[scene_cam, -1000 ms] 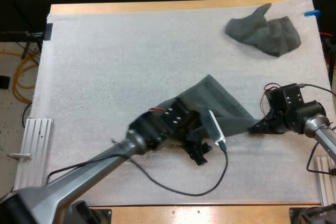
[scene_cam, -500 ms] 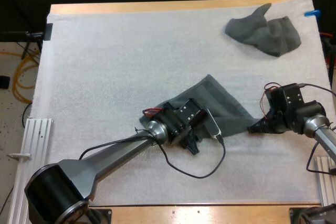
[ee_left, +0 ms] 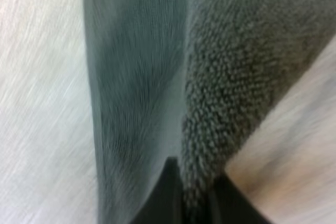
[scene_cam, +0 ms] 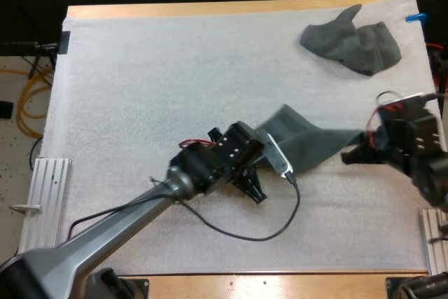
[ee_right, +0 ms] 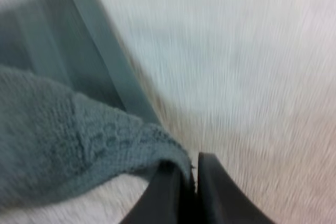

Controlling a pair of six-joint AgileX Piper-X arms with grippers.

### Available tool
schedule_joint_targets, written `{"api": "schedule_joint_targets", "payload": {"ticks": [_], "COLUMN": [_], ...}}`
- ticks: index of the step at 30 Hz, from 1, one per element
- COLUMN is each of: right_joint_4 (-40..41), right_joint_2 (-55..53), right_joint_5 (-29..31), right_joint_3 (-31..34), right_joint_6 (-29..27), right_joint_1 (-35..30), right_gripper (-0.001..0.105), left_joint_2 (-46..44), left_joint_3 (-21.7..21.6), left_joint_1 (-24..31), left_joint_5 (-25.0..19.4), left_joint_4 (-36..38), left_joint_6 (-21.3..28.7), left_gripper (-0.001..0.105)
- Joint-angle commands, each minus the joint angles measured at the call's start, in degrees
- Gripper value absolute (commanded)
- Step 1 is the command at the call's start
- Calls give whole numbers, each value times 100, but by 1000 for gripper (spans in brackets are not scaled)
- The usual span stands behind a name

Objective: Pick towel from pile fold and stack

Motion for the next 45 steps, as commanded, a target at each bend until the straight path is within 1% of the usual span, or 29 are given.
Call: {"api": "schedule_joint_targets", "payload": {"ticks": [1, 2, 3, 5, 6, 8, 11, 14, 17, 19, 21, 22, 24, 26, 28, 32, 33, 36, 38, 40, 42, 43, 45], "right_joint_4": [111, 236, 337, 788, 947, 1598, 2469, 3253, 3708, 3772, 3638, 3441, 2915, 2139, 1524, 311, 146, -571, -996, -1196, -1333, -1365, -1397], "right_joint_2": [-312, -524, -652, -958, -1030, -1195, -1326, -1382, -1382, -1329, -1209, -1102, -867, -467, 0, 1092, 1247, 1891, 2253, 2466, 2655, 2714, 2769], "right_joint_5": [-206, -373, -483, -678, -700, -704, -835, -1005, -1109, -1257, -1287, -1249, -1141, -1079, -1048, -1047, -1047, -1047, -1047, -1026, -1004, -1005, -1005], "right_joint_3": [-213, -367, -452, -776, -893, -1195, -1571, -1852, -1915, -1821, -1652, -1537, -1290, -1087, -1042, -1042, -1042, -1052, -1052, -1101, -1164, -1194, -1248], "right_joint_6": [-57, -57, -57, -57, -57, -57, -157, -235, -234, -226, -136, -8, 203, 367, 488, 638, 666, 819, 972, 1165, 1323, 1339, 1342], "right_joint_1": [-10, -10, -10, -10, -10, -10, -10, -10, -10, -10, -10, -10, -10, -10, -10, -10, -10, -10, -10, -10, -10, -10, -21], "right_gripper": [1, 1, 1, 1, 1, 1, 1, 1, 1, 1, 1, 1, 1, 1, 1, 1, 1, 1, 1, 1, 3, 7, 23], "left_joint_2": [-260, -427, -507, -784, -863, -1111, -1420, -1651, -1697, -1629, -1527, -1457, -1258, -960, -733, -173, -65, 340, 608, 752, 822, 823, 823], "left_joint_3": [-118, -155, -180, -209, -209, -209, -209, -209, -117, 5, 190, 301, 496, 602, 614, 614, 614, 614, 614, 614, 614, 614, 576], "left_joint_1": [-5, -5, -5, -5, -5, -5, -5, -5, -5, -5, -5, 3, 73, 307, 582, 1268, 1365, 1754, 1973, 2133, 2316, 2409, 2574], "left_joint_5": [552, 904, 1116, 1671, 1793, 2070, 2409, 2584, 2588, 2588, 2527, 2427, 2202, 2074, 2066, 2075, 2097, 2375, 2391, 2390, 2390, 2390, 2390], "left_joint_4": [41, 41, 52, 71, 80, 194, 470, 688, 709, 662, 483, 339, 77, -163, -363, -1027, -1115, -1386, -1553, -1706, -1823, -1887, -1981], "left_joint_6": [-181, -347, -455, -733, -816, -1031, -1158, -1226, -1218, -1201, -1149, -1122, -1012, -943, -847, -485, -438, -306, -306, -306, -306, -306, -306], "left_gripper": [0, 0, 0, 0, 0, 0, 0, 0, 0, 0, 0, 0, 0, 0, 0, 0, 0, 0, 0, 0, 0, 2, 8]}}
